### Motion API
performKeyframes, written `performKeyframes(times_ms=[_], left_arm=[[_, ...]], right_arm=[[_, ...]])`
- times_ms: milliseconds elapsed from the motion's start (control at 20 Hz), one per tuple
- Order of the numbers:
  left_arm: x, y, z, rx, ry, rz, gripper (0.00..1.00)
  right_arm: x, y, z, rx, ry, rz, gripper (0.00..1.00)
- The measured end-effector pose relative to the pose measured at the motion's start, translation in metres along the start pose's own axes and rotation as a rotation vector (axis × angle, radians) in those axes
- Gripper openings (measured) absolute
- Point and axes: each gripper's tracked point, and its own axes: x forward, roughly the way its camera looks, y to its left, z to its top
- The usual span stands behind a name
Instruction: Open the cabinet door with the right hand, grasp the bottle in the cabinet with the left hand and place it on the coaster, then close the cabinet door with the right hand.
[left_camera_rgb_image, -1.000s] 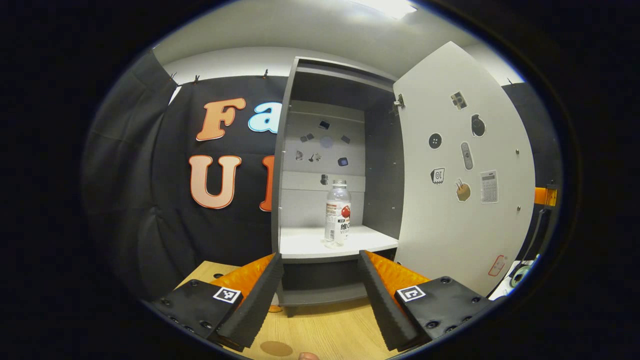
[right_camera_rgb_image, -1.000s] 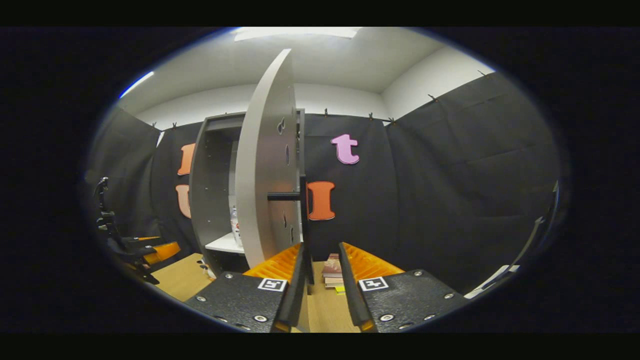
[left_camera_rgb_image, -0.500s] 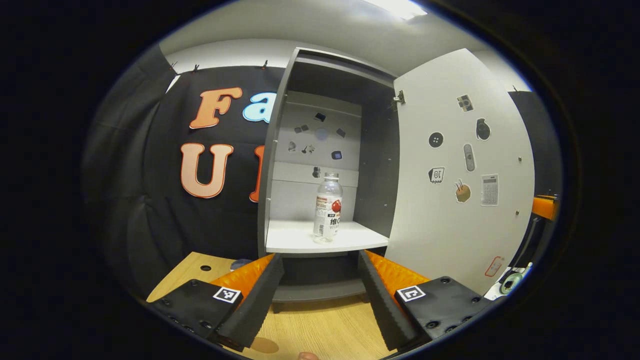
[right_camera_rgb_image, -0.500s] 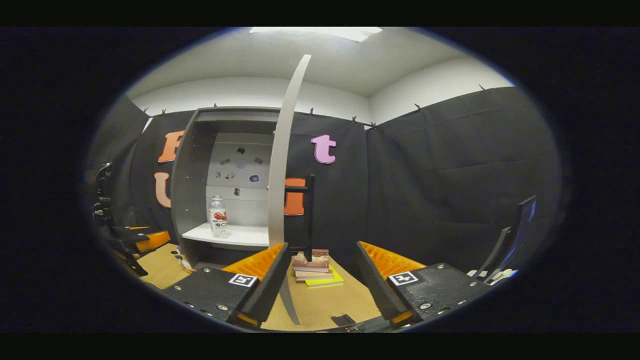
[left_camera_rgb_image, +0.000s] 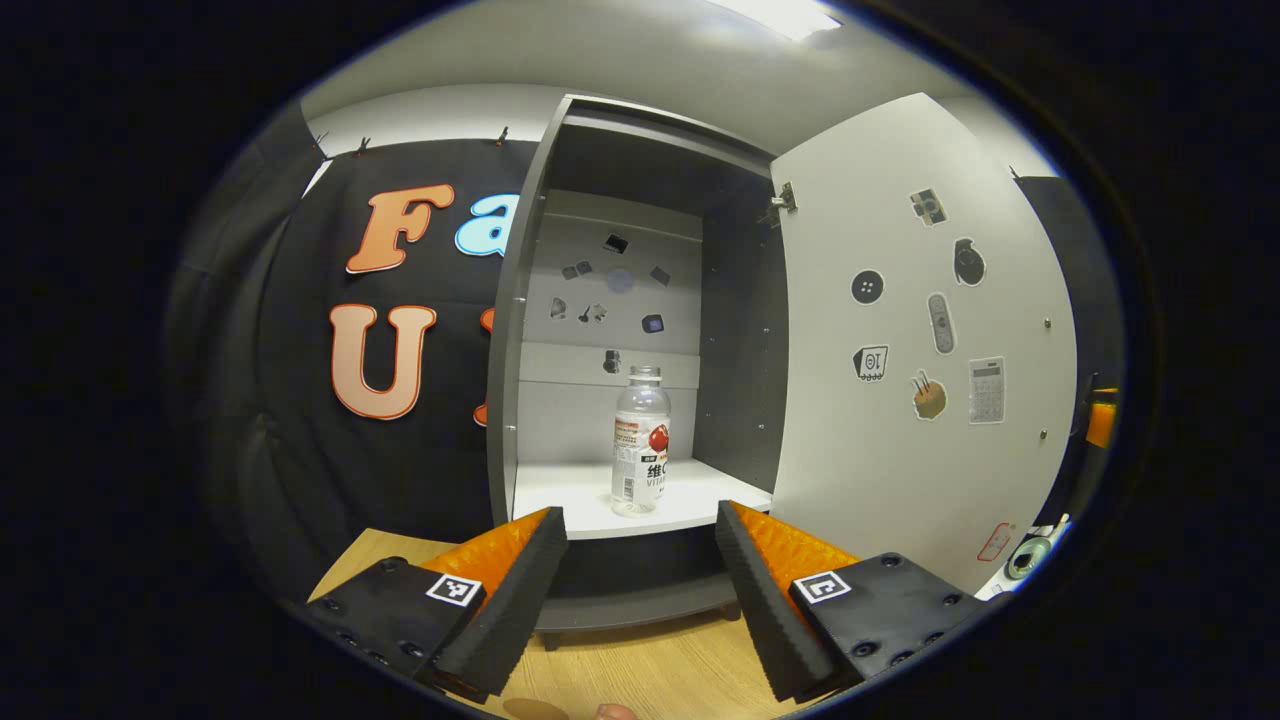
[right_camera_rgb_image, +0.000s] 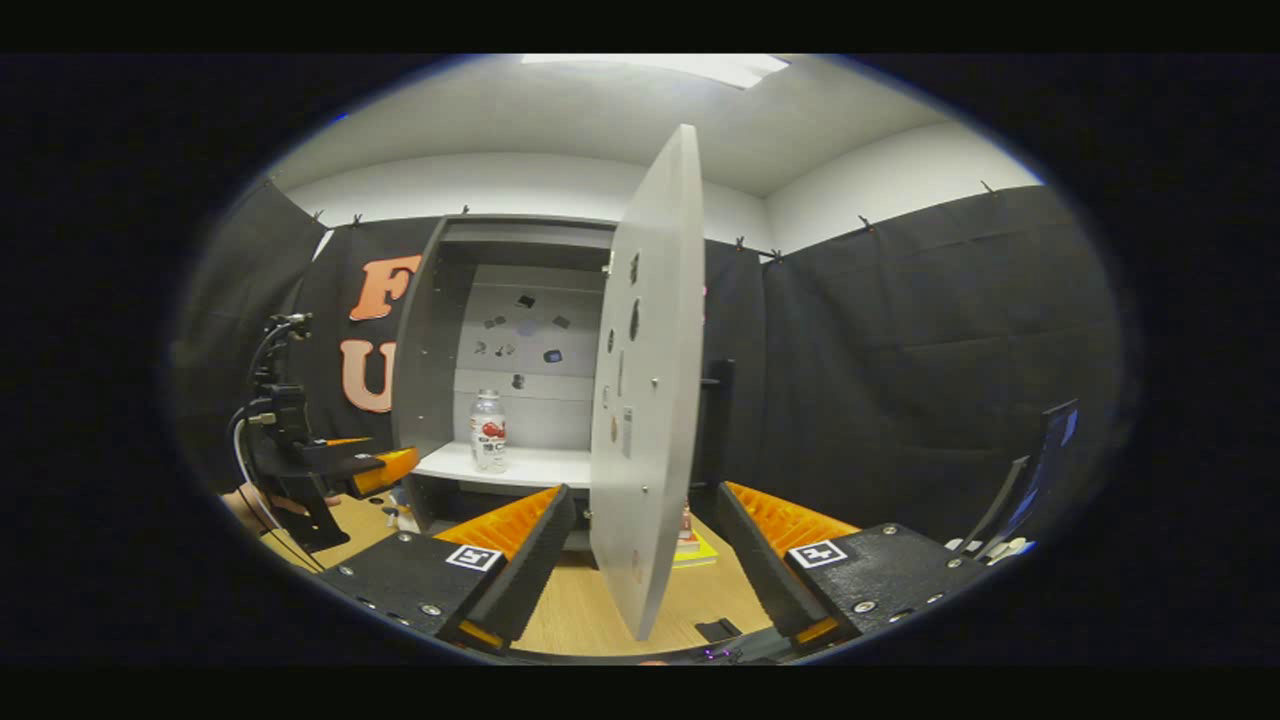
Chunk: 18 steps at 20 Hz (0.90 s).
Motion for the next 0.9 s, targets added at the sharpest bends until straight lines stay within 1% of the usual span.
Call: performKeyframes(times_ms=[50, 100, 150, 200, 250, 350, 500, 550, 600, 650, 700, 800, 900], left_arm=[[0.003, 0.002, -0.001, -0.005, 0.000, 0.000, 0.97], [0.004, 0.004, -0.002, -0.010, 0.002, 0.000, 0.99], [0.010, 0.007, -0.003, -0.015, 0.005, -0.001, 0.98], [0.013, 0.009, -0.004, -0.020, 0.008, -0.003, 0.98], [0.015, 0.011, -0.005, -0.024, 0.009, -0.005, 0.99], [0.025, 0.015, -0.007, -0.028, 0.013, -0.012, 0.99], [0.047, 0.019, -0.006, -0.032, -0.003, -0.031, 0.95], [0.056, 0.021, -0.005, -0.029, -0.011, -0.036, 0.97], [0.064, 0.023, -0.003, -0.025, -0.017, -0.044, 0.99], [0.074, 0.022, -0.002, -0.025, -0.029, -0.057, 0.98], [0.084, 0.021, 0.000, -0.022, -0.039, -0.070, 0.98], [0.105, 0.019, 0.001, -0.006, -0.057, -0.097, 0.98], [0.127, 0.013, 0.001, 0.012, -0.070, -0.134, 0.98]], right_arm=[[0.002, 0.009, 0.002, -0.002, -0.002, 0.011, 0.89], [0.004, 0.019, 0.003, 0.000, -0.003, 0.026, 0.89], [0.008, 0.029, 0.003, 0.001, -0.003, 0.043, 0.86], [0.011, 0.038, 0.004, 0.003, -0.004, 0.054, 0.87], [0.017, 0.042, 0.004, 0.007, -0.008, 0.063, 0.90], [0.027, 0.059, 0.011, 0.022, -0.023, 0.089, 0.90], [0.042, 0.079, 0.023, 0.048, -0.063, 0.113, 0.91], [0.049, 0.085, 0.026, 0.050, -0.075, 0.120, 0.91], [0.054, 0.090, 0.027, 0.053, -0.082, 0.128, 0.95], [0.060, 0.094, 0.026, 0.058, -0.084, 0.134, 0.95], [0.065, 0.097, 0.026, 0.065, -0.084, 0.136, 0.91], [0.077, 0.096, 0.025, 0.066, -0.083, 0.109, 0.91], [0.086, 0.096, 0.025, 0.035, -0.088, 0.080, 0.92]])
